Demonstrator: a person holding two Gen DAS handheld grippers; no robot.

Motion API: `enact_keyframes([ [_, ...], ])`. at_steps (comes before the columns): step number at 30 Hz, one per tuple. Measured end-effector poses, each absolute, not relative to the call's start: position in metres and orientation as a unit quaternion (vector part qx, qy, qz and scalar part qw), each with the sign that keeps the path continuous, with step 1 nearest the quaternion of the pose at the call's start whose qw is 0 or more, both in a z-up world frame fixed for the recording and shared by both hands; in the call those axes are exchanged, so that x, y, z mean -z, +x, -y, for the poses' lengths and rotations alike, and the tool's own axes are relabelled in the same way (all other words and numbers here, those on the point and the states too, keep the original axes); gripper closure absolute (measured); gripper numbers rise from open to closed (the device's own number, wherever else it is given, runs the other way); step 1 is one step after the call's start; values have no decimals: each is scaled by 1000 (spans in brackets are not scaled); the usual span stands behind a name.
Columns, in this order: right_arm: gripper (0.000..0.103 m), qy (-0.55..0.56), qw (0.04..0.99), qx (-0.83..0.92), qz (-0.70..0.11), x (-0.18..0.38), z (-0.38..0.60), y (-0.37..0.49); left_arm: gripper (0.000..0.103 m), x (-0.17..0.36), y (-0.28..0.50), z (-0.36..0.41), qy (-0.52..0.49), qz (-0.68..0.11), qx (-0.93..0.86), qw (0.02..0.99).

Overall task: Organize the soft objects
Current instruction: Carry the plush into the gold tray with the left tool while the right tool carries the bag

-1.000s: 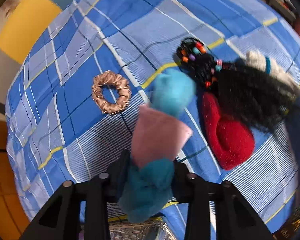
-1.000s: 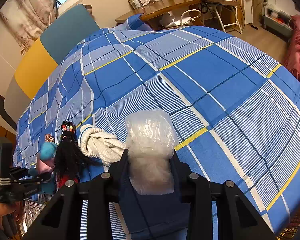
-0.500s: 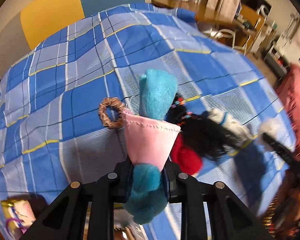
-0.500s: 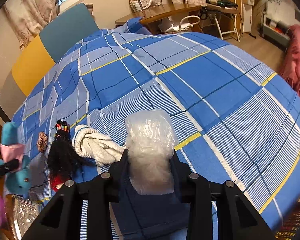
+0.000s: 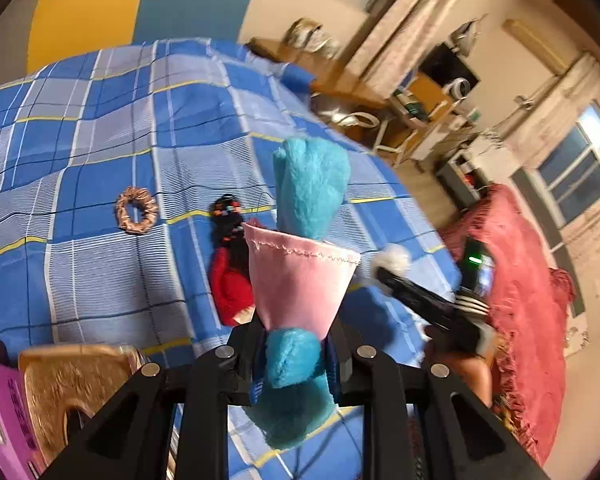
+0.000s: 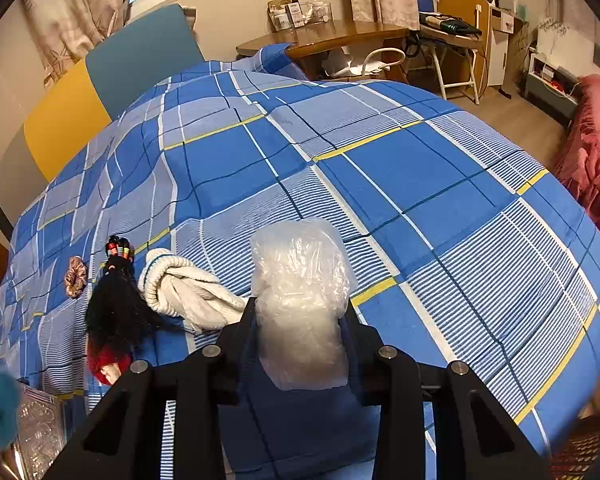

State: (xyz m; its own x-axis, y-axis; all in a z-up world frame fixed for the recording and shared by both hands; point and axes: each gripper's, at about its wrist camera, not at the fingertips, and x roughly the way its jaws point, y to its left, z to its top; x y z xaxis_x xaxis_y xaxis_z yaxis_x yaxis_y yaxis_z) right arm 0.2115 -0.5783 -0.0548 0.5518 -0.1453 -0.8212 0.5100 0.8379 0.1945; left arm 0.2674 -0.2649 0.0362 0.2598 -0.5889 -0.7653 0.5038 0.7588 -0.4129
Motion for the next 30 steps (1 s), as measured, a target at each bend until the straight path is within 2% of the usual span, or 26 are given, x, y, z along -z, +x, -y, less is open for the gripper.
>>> enact_keyframes([
  [9, 65, 187, 858, 202, -434, 53, 573, 208, 80, -84, 236, 213, -77, -448, 371, 810],
  [16, 65, 177, 860, 210, -431, 52, 571, 205, 80, -110, 224, 142, -106, -401, 348, 841],
  [22, 65, 162, 871, 228, -405, 40, 570, 199, 79, -103, 215, 59, -155, -391, 306, 854],
  [30, 66, 125, 896, 265, -333, 12, 564, 183, 79, -63, 210, -46, -191, -423, 237, 854],
])
